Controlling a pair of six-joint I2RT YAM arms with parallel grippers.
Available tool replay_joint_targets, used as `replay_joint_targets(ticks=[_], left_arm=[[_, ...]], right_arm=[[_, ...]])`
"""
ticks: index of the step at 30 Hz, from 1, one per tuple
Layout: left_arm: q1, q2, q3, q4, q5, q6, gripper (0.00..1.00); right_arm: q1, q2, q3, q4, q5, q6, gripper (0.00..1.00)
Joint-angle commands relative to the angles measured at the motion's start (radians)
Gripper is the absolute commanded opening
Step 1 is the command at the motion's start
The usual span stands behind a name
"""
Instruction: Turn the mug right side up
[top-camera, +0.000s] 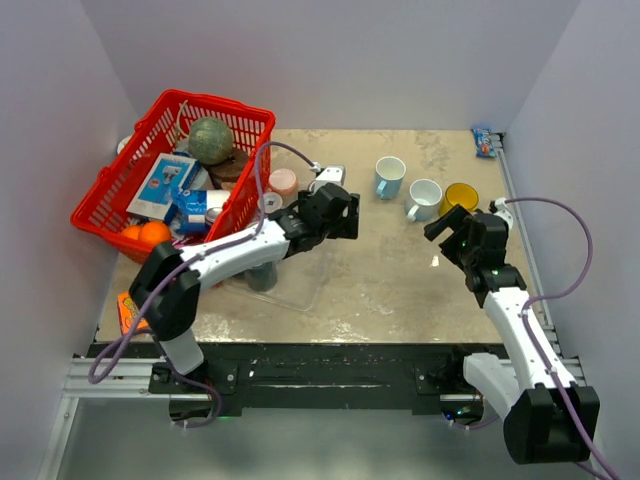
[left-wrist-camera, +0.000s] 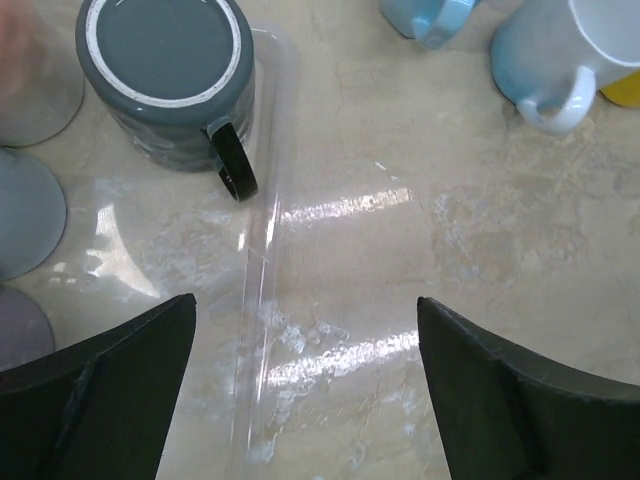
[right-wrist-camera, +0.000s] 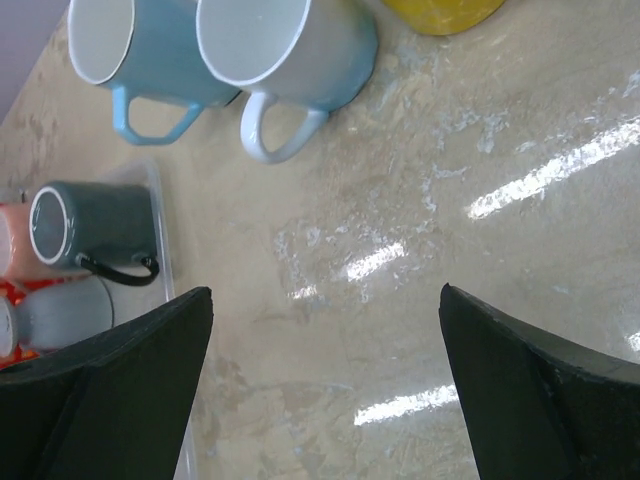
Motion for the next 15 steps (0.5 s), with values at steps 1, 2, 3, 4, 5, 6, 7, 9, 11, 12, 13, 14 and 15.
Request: replay_joint_targets(ticks=[1, 2, 3, 4, 5, 6, 7, 9, 11, 12, 13, 14, 15], left_arm=[[0.019, 0.120, 0.136, 0.014, -0.130, -0.081, 0.90], [0.032, 0.139, 0.150, 0.010, -0.136, -0.087, 0.87], [0.041, 0.171, 0.169, 0.012, -0.135, -0.095, 0.84], [0.048, 0.183, 0.179, 0.014, -0.130, -0.100, 0.79], [0.067, 0.197, 0.186, 0.007, -0.128, -0.106, 0.77], [0.075, 0.217, 0.202, 0.006, -0.125, -0.109, 0.75], [0.084, 0.228, 0.208, 0.010, -0.122, -0.107, 0.74], [0.099, 0.265, 0.235, 0.001, -0.118, -0.106, 0.72], [0.110, 0.292, 0.255, -0.011, -0.119, -0.101, 0.72], [0.113, 0.317, 0.275, -0.020, -0.119, -0.101, 0.72], [0.115, 0.328, 0.282, -0.025, -0.119, -0.098, 0.71], [0.121, 0.338, 0.288, -0.026, -0.121, -0.098, 0.70], [0.124, 0.355, 0.295, -0.026, -0.118, -0.100, 0.70]], right_arm=[[0.000, -0.067, -0.026, 0.031, -0.088, -0.066, 0.98], [0.001, -0.073, -0.032, 0.028, -0.093, -0.068, 0.98], [0.001, -0.079, -0.032, 0.019, -0.099, -0.082, 0.98], [0.001, -0.082, -0.030, 0.008, -0.101, -0.082, 0.98], [0.001, -0.084, -0.026, -0.001, -0.102, -0.083, 0.98], [0.001, -0.088, -0.027, -0.012, -0.107, -0.091, 0.98], [0.001, -0.095, -0.027, -0.015, -0.122, -0.092, 0.98], [0.000, -0.108, -0.033, -0.029, -0.128, -0.097, 0.98], [0.001, -0.130, -0.042, -0.036, -0.131, -0.102, 0.98], [0.000, -0.137, -0.046, -0.047, -0.131, -0.103, 0.98], [0.001, -0.151, -0.049, -0.050, -0.131, -0.105, 0.98], [0.001, -0.156, -0.055, -0.056, -0.131, -0.105, 0.98], [0.001, -0.162, -0.058, -0.063, -0.134, -0.108, 0.98]])
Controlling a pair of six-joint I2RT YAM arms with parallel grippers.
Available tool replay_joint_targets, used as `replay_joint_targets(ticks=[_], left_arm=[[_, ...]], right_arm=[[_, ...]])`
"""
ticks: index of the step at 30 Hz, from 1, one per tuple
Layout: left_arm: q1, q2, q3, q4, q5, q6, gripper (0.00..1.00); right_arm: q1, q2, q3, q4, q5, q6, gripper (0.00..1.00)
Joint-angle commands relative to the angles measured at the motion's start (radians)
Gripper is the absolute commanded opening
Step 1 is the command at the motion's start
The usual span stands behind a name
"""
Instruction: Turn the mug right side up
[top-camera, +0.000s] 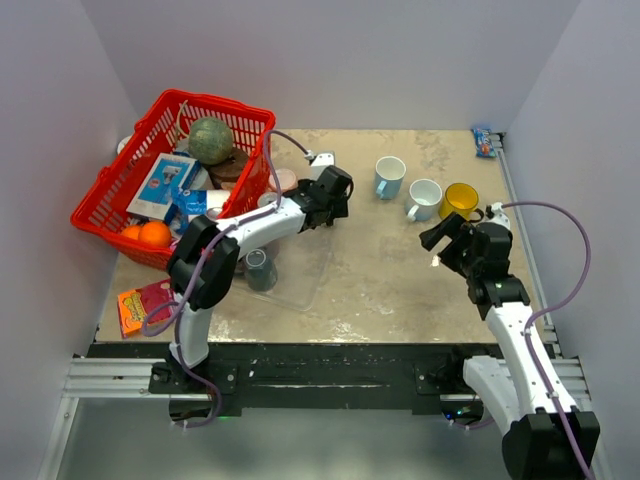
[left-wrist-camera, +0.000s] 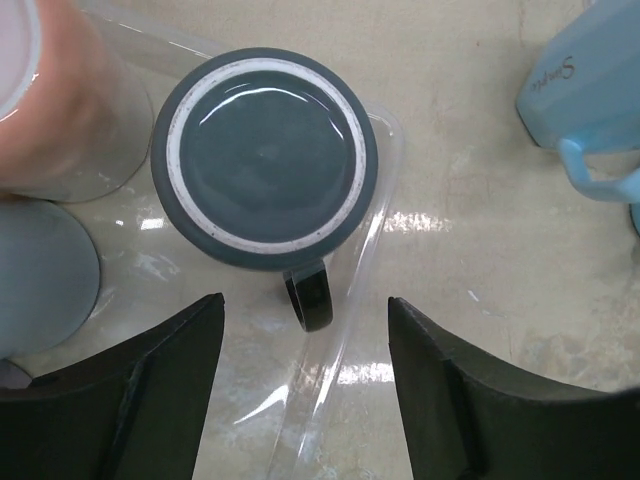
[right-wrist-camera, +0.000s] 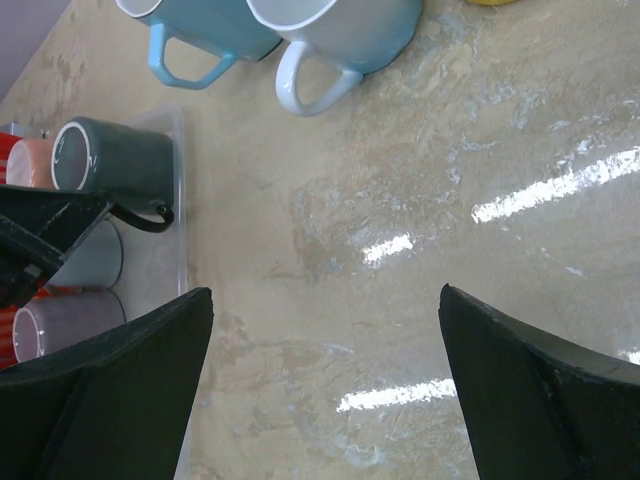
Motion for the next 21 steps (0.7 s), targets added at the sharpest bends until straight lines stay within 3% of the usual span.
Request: replay_joint_targets(ticks=[1, 13, 21], left_arm=[[0.012, 0.048, 0.062, 0.000, -0.027, -0.021, 0.67], [0.032, 0.105, 0.083, 0.004, -0.012, -0.016, 0.47], [0.044, 0.137, 0.116, -0.026, -0.023, -0.031, 0.41]], right_arm=[[0.000, -0.041, -0.018, -0.031, -0.025, -0.033, 0.98], [0.000, -0.027, -0.037, -0.033, -0.011, -0.038, 0.98], [0.000, 0.014, -0.032, -0.028, 0.000, -0.053, 0.97]])
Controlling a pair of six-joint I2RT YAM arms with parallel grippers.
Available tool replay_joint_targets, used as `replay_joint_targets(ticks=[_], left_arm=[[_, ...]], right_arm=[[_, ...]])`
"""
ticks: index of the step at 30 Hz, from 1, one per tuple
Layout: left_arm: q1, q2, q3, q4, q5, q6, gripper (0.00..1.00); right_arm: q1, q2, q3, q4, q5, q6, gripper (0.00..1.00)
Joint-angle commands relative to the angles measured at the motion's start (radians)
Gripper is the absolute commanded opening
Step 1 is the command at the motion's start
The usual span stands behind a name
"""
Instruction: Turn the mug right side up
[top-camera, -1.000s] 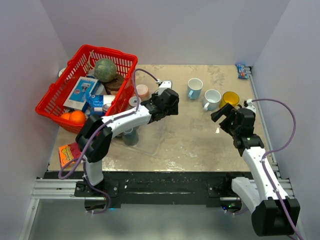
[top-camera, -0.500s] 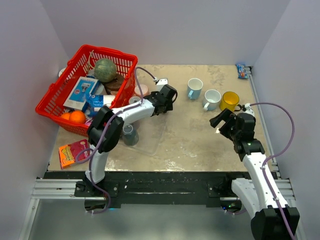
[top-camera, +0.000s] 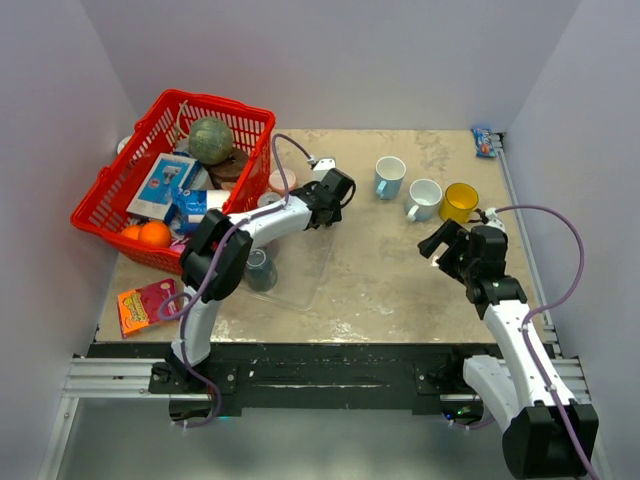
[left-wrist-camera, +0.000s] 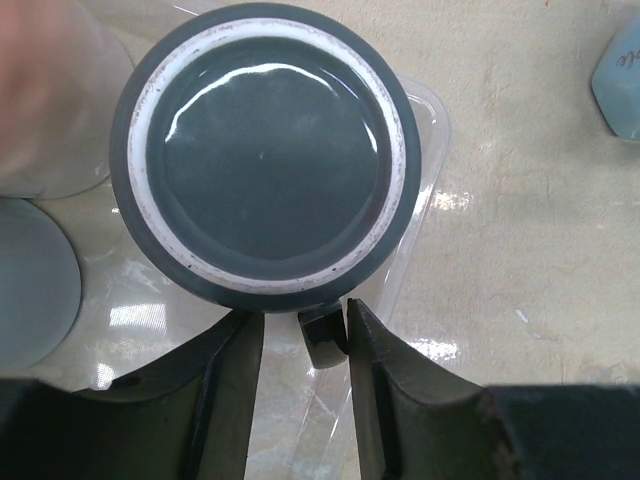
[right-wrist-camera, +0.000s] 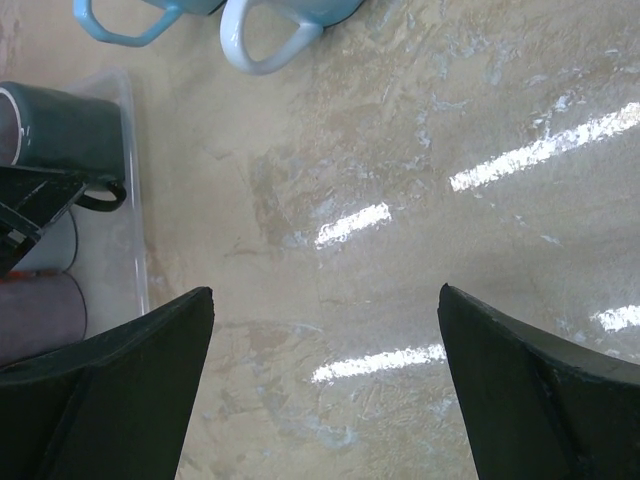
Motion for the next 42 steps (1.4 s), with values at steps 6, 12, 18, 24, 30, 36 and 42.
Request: replay_joint_targets(ticks=[6, 12, 18, 24, 30, 36, 42], left_arm=[[0.023, -0.002, 0.027, -0.007, -0.058, -0.036, 0.29], [0.026, -0.011, 0.017, 0.009, -0.066, -0.027, 0.40], [0.042, 0.015, 0.038, 0.002, -0.056, -0.024, 0.33], [0.046, 0.000, 0.034, 0.001, -0.049, -0.009, 0.00], [0.045, -0.107, -0.060, 0.077, 0.051, 0.023, 0.00], [0.043, -0.310, -0.225, 0.238, 0.246, 0.028, 0.00], [0.043, -0.517, -0.376, 0.435, 0.512, -0.003, 0.00]], right_arm=[[0.000, 0.014, -0.001, 0.016, 0.013, -0.031, 0.96], [0.000, 0.028, 0.001, 0.013, 0.032, -0.034, 0.96], [0.002, 0.037, -0.002, 0.013, 0.038, -0.037, 0.95], [0.000, 0.040, -0.004, 0.018, 0.029, -0.038, 0.95], [0.000, 0.031, 0.007, 0.014, -0.092, -0.054, 0.97], [0.000, 0.006, -0.039, 0.135, -0.385, 0.007, 0.99], [0.002, -0.083, -0.214, 0.528, -0.654, 0.277, 0.99]])
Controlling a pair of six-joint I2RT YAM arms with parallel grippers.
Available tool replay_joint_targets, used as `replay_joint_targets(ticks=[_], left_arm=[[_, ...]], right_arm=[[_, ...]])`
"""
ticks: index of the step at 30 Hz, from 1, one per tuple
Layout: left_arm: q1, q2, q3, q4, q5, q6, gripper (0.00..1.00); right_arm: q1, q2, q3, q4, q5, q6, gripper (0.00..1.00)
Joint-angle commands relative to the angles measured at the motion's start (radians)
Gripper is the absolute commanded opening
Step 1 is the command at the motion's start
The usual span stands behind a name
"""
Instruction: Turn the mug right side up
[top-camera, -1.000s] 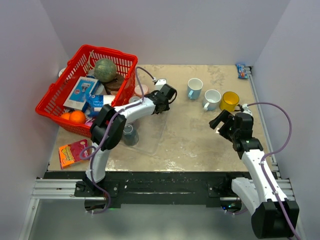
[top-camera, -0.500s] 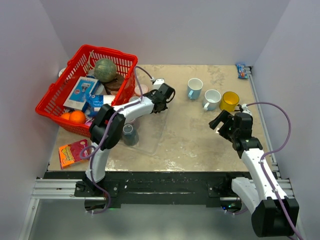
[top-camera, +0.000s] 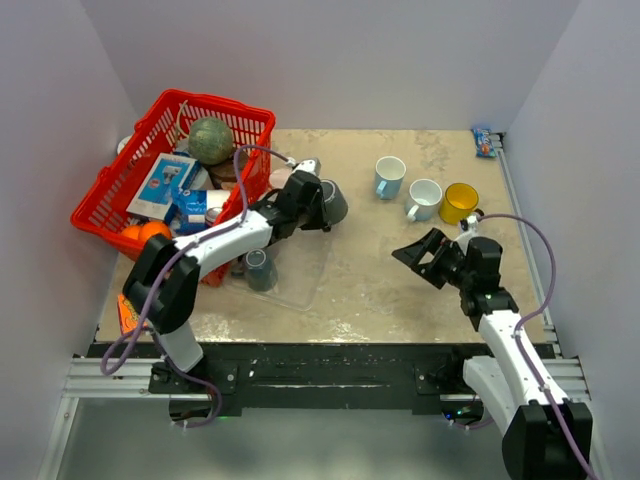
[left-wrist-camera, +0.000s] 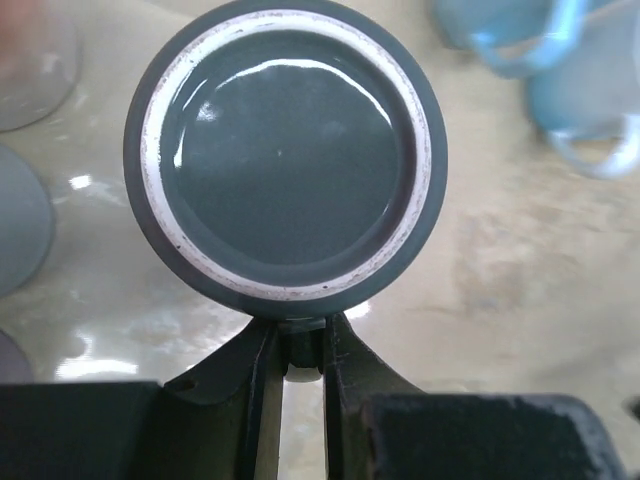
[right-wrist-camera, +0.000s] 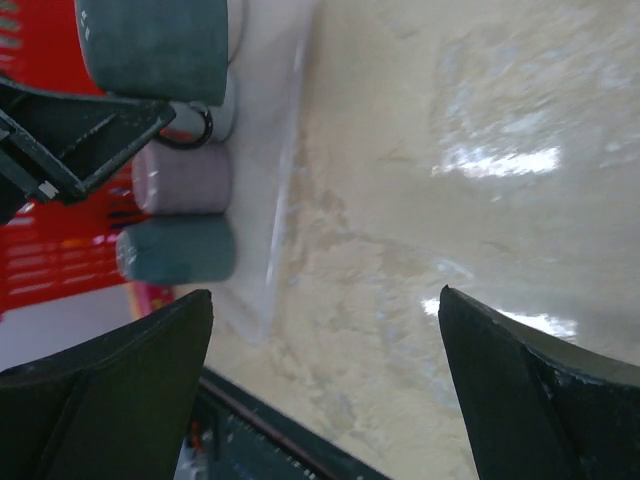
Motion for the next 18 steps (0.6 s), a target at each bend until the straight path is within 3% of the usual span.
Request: replay_joint_targets(ticks=[1, 11, 18], left_arm=[[0.000, -0.212, -0.065, 0.317, 0.228, -0.019, 0.00], [0.000, -0.403, -0.183, 0.659, 0.539, -0.201, 0.00], [-0.021, -0.444, -0.234, 0.909, 0.687, -0.350, 0.00]], right_arm=[[0.003, -0.082, -0.076, 0.328, -0.251, 0.198, 0.99], [0.099, -0.256, -0.008, 0.500, -0.216, 0.243, 0.99], [0.289, -0.146, 0.148, 0.552, -0.107, 0.167, 0.89]])
